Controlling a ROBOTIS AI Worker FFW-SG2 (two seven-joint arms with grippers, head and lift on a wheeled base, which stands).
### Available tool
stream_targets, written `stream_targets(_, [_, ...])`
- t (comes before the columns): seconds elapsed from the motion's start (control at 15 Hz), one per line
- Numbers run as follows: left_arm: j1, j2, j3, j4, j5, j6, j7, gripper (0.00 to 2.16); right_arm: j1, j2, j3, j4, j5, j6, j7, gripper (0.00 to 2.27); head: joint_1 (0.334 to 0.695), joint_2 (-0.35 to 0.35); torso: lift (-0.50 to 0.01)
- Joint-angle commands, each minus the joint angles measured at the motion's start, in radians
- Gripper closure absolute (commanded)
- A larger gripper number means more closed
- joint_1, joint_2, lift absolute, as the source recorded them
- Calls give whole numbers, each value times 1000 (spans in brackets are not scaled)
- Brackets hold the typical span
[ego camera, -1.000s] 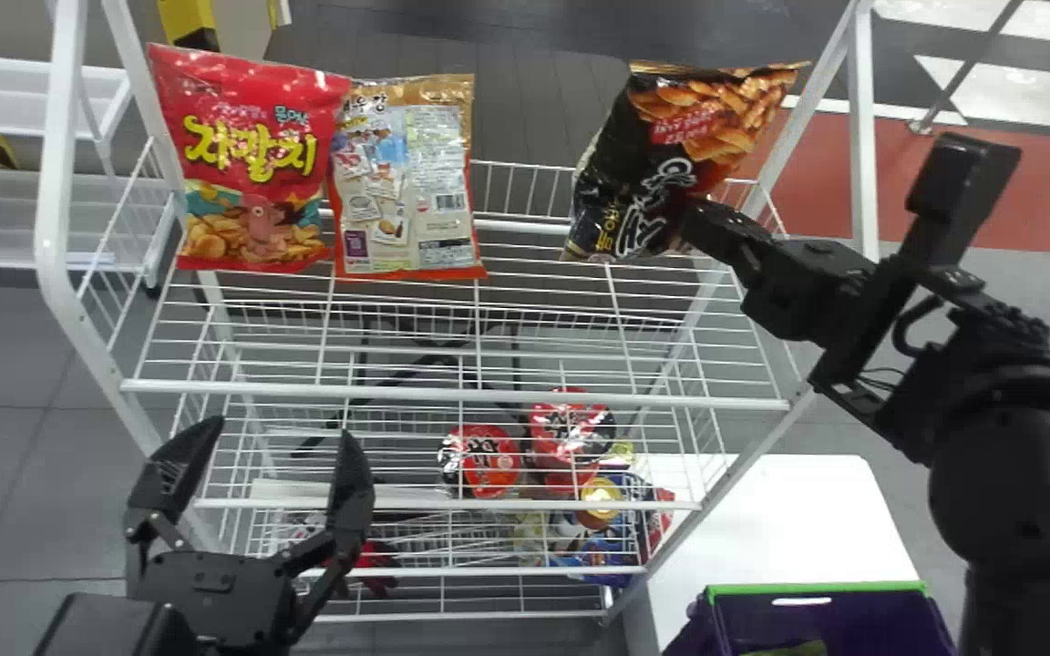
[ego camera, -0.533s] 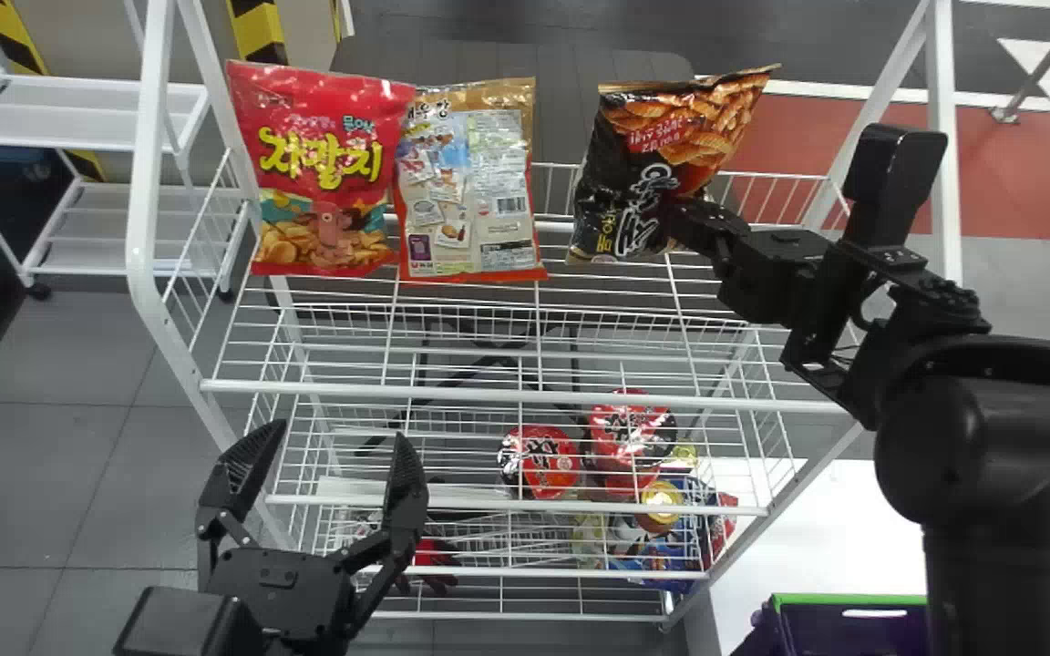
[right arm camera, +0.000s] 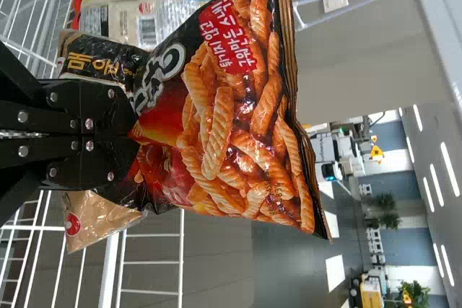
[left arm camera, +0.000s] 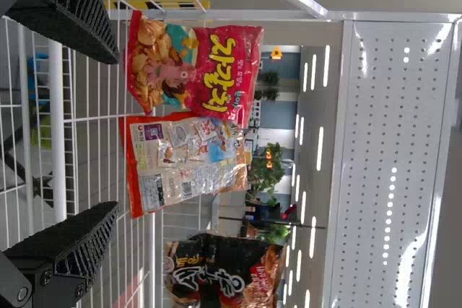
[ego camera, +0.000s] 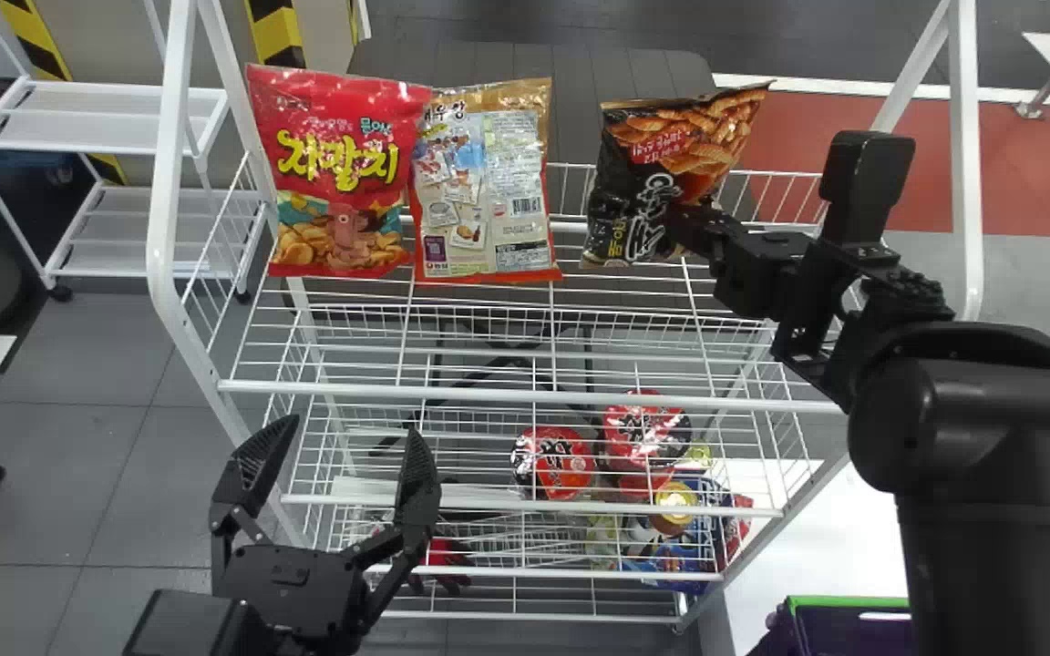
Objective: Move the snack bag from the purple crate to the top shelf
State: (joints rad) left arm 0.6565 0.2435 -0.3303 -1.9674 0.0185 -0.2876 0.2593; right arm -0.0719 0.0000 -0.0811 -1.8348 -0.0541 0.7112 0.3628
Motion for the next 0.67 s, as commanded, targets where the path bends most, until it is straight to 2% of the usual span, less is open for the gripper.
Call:
stream_targets(0.0, [-1,0,4,2,1,-5,0,113,-19,1,6,49,2,-46,-18,1659,695,-68,0])
stream_targets(0.6, [-6,7,28,-2,23,-14,-2,113,-74,1,35,243,-6,-178,-74,1652,695,-51,0])
